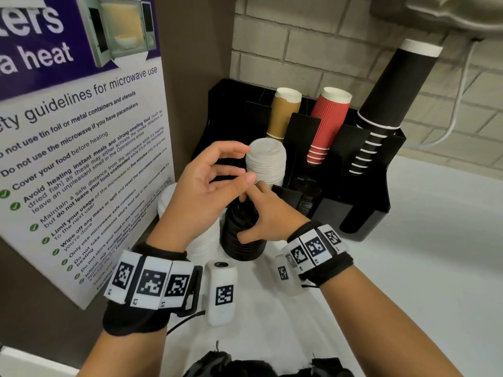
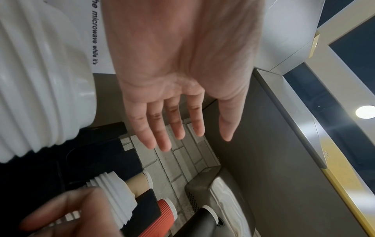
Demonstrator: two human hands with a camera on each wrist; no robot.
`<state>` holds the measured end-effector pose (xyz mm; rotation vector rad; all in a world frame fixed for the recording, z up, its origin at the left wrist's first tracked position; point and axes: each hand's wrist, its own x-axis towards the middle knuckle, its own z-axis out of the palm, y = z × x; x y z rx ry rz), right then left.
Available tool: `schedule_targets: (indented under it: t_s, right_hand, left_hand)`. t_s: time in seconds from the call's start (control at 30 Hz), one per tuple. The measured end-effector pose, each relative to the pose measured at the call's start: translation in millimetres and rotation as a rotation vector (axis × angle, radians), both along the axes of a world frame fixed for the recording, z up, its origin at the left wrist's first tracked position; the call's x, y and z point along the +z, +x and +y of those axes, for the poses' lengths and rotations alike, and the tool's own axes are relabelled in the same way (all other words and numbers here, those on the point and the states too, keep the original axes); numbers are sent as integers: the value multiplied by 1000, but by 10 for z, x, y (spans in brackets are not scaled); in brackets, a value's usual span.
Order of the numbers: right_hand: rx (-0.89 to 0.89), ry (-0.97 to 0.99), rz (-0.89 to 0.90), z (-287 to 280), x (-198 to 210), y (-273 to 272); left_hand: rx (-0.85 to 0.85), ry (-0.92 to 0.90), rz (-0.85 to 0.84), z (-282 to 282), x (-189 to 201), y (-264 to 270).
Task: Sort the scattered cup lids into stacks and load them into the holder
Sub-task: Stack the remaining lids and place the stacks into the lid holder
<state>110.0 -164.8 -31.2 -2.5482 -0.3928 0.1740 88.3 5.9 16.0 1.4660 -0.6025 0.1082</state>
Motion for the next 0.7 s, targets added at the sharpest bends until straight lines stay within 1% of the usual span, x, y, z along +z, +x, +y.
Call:
schedule_targets:
  t_s: [0.1, 0.17, 0.27, 0.33, 0.5, 0.63, 0.7]
  right_hand:
    - [-66, 172, -93, -94, 95, -55]
    - [-134, 353, -138, -185, 181, -125]
    - [-156, 721, -52, -289, 308, -309]
    - [-110, 871, 19, -317, 361, -428]
    - [-50, 981, 74, -358, 400, -518]
    - [2, 955, 126, -457, 427, -537]
    - [1, 941, 133, -482, 452, -543]
  left_hand:
    - [14, 9, 1, -7, -28, 6]
    - [20, 51, -11, -21, -54, 7]
    - [-62, 172, -1, -79, -107, -5]
    - [-144, 193, 39, -143, -138, -23]
    - [-217, 147, 104, -242, -181, -44]
    - [-238, 132, 116, -231, -203, -37]
    - [-251, 117, 129, -242, -213, -41]
